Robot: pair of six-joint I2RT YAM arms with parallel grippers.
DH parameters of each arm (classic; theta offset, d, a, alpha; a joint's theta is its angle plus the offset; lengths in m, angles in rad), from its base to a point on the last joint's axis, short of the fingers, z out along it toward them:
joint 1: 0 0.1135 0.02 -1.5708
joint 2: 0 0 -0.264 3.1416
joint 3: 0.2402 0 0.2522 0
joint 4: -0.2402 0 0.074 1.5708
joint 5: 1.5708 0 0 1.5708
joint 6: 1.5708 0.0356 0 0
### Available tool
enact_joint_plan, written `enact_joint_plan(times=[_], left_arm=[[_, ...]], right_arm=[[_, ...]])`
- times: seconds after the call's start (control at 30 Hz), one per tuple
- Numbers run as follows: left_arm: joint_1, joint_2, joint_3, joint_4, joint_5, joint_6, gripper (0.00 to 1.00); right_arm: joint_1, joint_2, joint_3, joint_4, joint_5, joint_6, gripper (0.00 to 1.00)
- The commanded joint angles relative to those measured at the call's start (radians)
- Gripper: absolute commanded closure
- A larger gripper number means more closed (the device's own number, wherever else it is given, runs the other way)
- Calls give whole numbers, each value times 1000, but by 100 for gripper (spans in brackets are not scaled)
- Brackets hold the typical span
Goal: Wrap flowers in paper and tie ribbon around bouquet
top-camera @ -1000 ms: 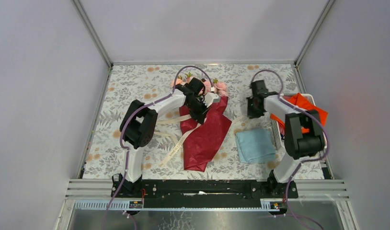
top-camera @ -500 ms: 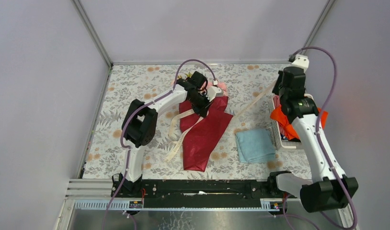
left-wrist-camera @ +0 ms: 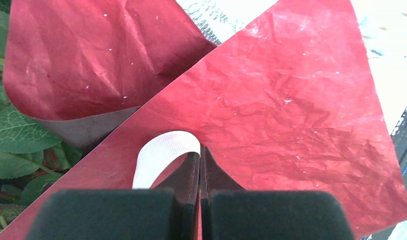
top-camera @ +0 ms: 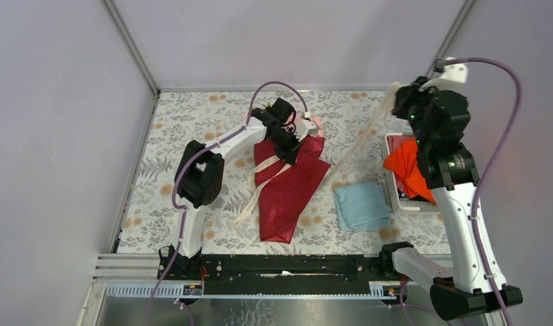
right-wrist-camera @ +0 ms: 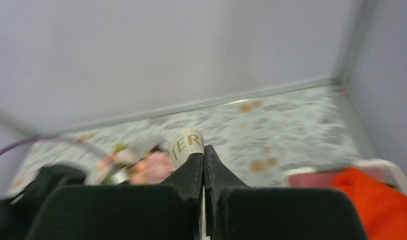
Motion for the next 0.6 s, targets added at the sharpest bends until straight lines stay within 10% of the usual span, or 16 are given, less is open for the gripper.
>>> enact_joint_plan(times=[0.0, 0.33, 0.57], left_arm=[[7, -7, 9, -18, 75, 4, 100], [36, 37, -90, 52, 179, -74, 100], [97, 35, -190, 260, 287, -304, 100]], right_arm=[[166, 50, -97, 134, -343, 63, 100], [453, 154, -412, 660, -784, 270, 100], [453, 290, -636, 884, -626, 501, 100]])
